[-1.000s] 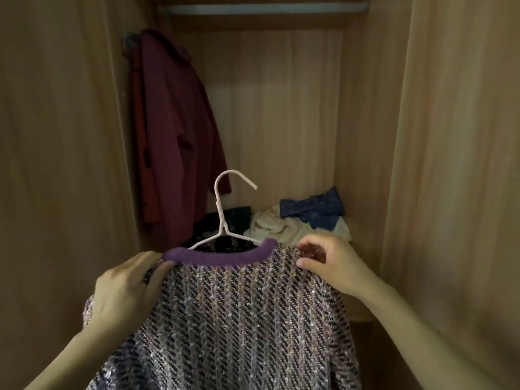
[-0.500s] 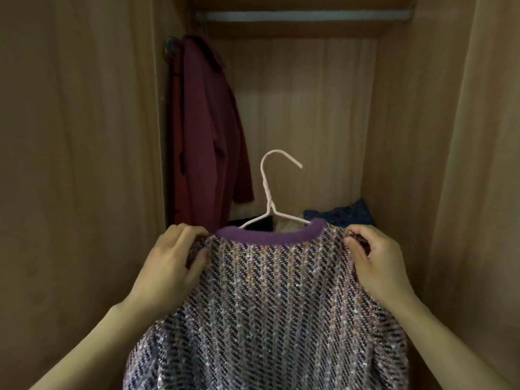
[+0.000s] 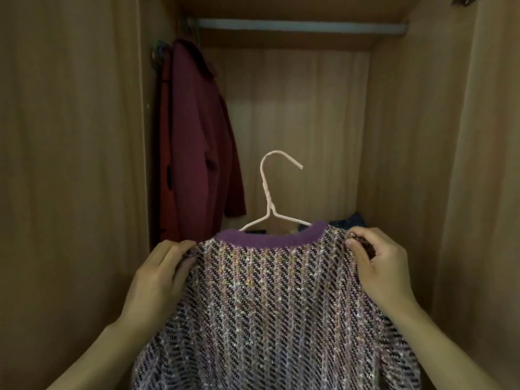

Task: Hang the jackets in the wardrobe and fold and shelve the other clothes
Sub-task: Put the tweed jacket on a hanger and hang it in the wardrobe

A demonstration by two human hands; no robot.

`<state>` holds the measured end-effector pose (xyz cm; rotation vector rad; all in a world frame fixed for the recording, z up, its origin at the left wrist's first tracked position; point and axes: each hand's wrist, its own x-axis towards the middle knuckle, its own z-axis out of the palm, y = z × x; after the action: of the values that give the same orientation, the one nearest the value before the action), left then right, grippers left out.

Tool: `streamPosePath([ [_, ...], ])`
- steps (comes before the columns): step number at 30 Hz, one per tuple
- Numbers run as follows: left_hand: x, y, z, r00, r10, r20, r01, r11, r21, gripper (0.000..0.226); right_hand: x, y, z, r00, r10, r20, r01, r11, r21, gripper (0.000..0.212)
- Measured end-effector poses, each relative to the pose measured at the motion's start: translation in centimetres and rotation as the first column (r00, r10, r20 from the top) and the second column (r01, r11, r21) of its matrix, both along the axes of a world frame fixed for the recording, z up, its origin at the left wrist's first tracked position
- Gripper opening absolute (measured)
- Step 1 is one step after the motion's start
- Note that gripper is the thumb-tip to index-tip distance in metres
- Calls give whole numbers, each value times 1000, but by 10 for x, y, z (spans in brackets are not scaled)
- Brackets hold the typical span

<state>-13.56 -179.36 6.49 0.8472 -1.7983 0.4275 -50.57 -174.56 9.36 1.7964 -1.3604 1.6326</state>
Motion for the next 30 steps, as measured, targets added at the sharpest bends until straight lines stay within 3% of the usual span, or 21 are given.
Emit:
streamPosePath([
  [10,-55,-54,55,914,391,111,-367,912,-184,35,-43,-91,34,995,99,-6,-99,989,-108,19],
  [18,-92,-91,132,832,554,46,-519,804,-289,35,-76,-181,90,963,268,12,-258,939,-229,16],
  [23,-95,-126,174,819,567,82,-514,791,-331,29,-74,-236,124,950,312,1,-298,910,-288,15],
  [30,-79,-171,222,826,555,98,-490,794,-359,42,-48,-315,181,959,277,-51,-272,866,-420,10],
])
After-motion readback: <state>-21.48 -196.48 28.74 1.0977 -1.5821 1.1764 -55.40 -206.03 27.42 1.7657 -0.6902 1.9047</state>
